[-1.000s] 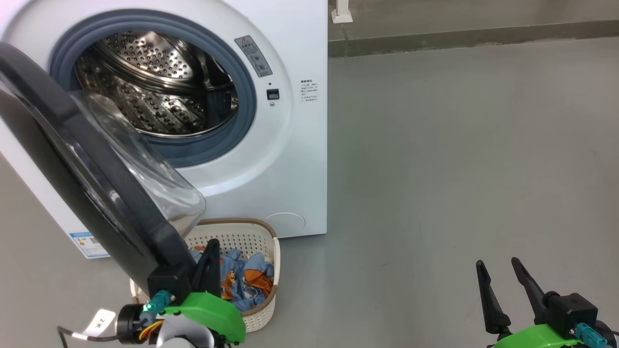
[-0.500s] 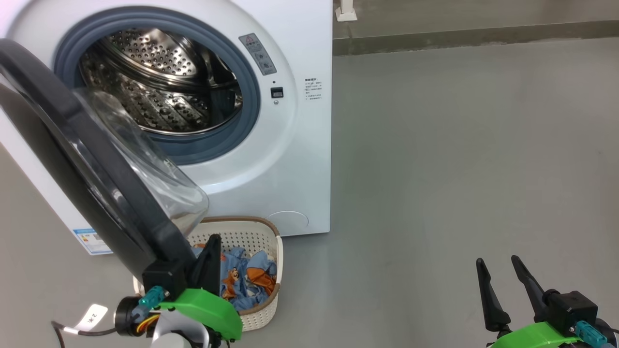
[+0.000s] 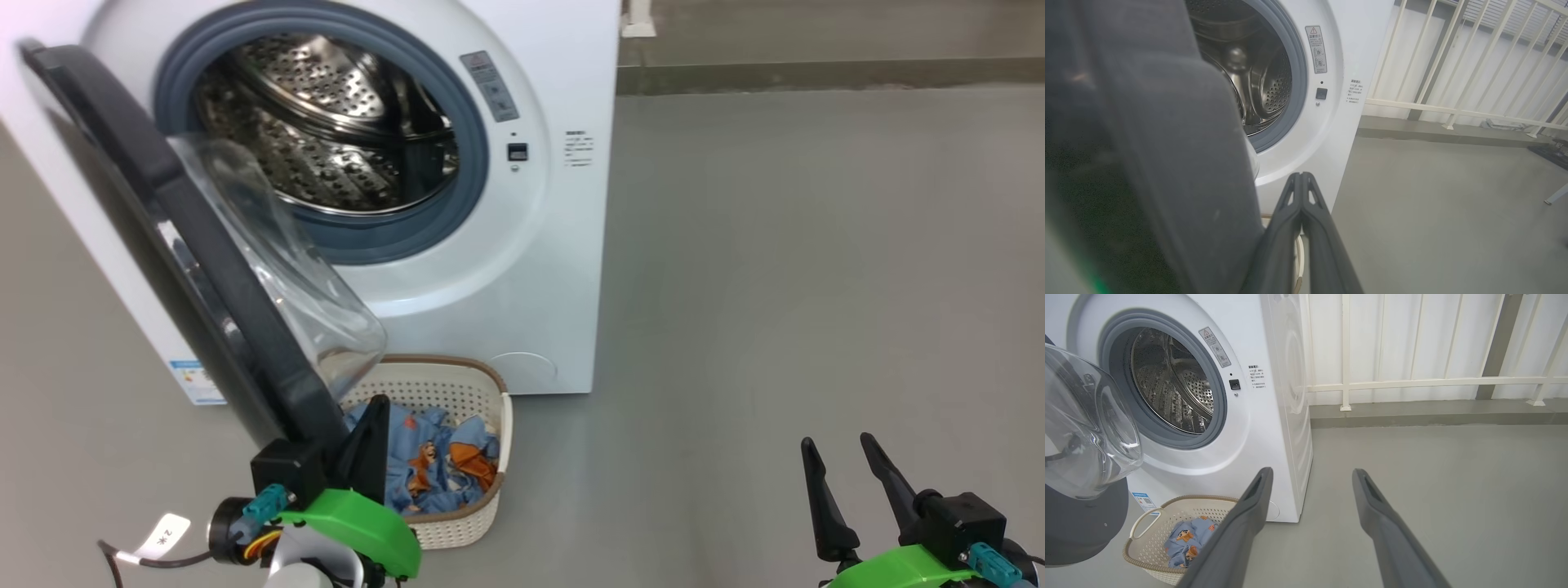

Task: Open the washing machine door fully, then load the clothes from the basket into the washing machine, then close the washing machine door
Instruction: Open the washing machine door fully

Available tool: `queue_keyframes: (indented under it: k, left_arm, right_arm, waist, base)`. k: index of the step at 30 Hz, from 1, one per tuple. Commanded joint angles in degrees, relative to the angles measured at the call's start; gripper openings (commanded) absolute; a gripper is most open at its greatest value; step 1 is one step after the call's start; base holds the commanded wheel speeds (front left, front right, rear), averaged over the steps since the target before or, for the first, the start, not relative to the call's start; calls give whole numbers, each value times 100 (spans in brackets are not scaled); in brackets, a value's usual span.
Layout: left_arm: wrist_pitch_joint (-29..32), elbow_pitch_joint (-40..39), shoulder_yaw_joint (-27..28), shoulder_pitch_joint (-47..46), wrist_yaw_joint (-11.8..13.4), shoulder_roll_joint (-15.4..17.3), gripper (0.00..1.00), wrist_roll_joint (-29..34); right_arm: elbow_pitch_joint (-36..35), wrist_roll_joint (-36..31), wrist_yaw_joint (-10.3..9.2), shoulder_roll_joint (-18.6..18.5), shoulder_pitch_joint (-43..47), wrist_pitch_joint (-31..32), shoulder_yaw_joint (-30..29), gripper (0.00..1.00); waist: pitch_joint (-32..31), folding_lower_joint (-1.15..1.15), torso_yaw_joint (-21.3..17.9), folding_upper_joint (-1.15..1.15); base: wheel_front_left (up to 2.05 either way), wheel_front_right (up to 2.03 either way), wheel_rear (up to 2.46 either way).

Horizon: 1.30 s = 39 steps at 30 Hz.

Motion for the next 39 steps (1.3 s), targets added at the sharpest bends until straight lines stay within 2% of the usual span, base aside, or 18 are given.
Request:
queue_keyframes:
  k: [1,22,39]
  left_arm:
    - [-38,-126,251,-137,38,163,0,31]
    - [-38,-145,494,86,76,175,0,78]
    - [-38,-312,1167,173,148,368,0,21]
  right_arm:
    - [-117,71,9,-34,-160,-69,176,100]
    - [-57,218,9,-34,-89,-69,321,100]
    - [-39,134,9,-34,-77,-69,450,100]
  waist:
    - [-4,0,134,0]
    - [-58,0,1255,0]
    - [79,0,1592,0]
  base:
    - [0,0,0]
    - [0,0,0]
    - [0,0,0]
